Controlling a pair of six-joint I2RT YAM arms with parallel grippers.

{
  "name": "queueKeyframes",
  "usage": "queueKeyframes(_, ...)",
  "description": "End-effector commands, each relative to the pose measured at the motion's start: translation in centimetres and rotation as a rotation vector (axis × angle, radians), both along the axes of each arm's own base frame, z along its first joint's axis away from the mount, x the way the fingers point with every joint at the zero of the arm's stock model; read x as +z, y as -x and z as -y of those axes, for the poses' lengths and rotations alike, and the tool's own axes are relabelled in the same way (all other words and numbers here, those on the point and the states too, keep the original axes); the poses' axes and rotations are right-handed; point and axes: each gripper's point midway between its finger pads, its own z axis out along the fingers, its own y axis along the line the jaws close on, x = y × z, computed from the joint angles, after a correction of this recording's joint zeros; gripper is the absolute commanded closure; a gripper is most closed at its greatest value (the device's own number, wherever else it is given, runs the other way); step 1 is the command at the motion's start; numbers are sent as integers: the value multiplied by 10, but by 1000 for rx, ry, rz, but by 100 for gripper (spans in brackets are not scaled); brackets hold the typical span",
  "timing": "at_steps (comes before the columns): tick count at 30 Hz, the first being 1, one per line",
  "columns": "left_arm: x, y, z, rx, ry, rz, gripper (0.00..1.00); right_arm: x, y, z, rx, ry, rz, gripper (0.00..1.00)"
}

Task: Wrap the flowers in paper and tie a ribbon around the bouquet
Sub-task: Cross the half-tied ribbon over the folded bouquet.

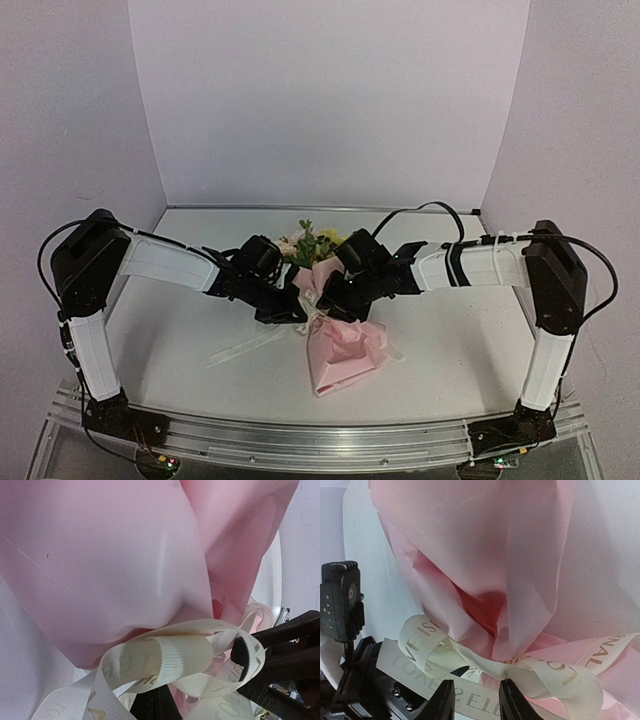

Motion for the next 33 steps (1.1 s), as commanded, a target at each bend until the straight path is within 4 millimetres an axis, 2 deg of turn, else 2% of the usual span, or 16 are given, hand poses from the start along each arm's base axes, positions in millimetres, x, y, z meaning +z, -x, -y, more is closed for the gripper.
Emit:
queueKeyframes(1,27,-7,1,-2,38,74,100,0,8,0,36,13,-22,65)
queueKeyframes(4,25,-8,1,-2,39,72,100,-1,11,3,32,15,-34,62)
queueKeyframes(11,25,-8,3,-4,45,69,100,-13,8,9,-18,43,-50,45)
queueKeyframes(14,25,-7,2,-4,41,70,100,-17,6,11,-46,47,-52,41)
queueKeyframes(20,24,-7,0,-3,34,72,100,-14,0,13,-66,62,-30,44)
queueKeyframes(23,21,-7,-2,0,24,71,100,-20,-1,18,-70,92,-27,49)
queueKeyframes(25,19,-5,-2,-10,22,68,100,-26,-1,19,-69,104,-33,49)
queueKeyframes(28,18,-1,-3,-32,30,71,100,-28,-1,22,-79,115,-30,45)
queueKeyframes(30,21,2,-3,-44,40,78,100,-23,-4,24,-90,112,-14,39)
queueKeyframes(33,28,4,-4,-62,48,97,100,-10,-9,27,-109,96,14,37)
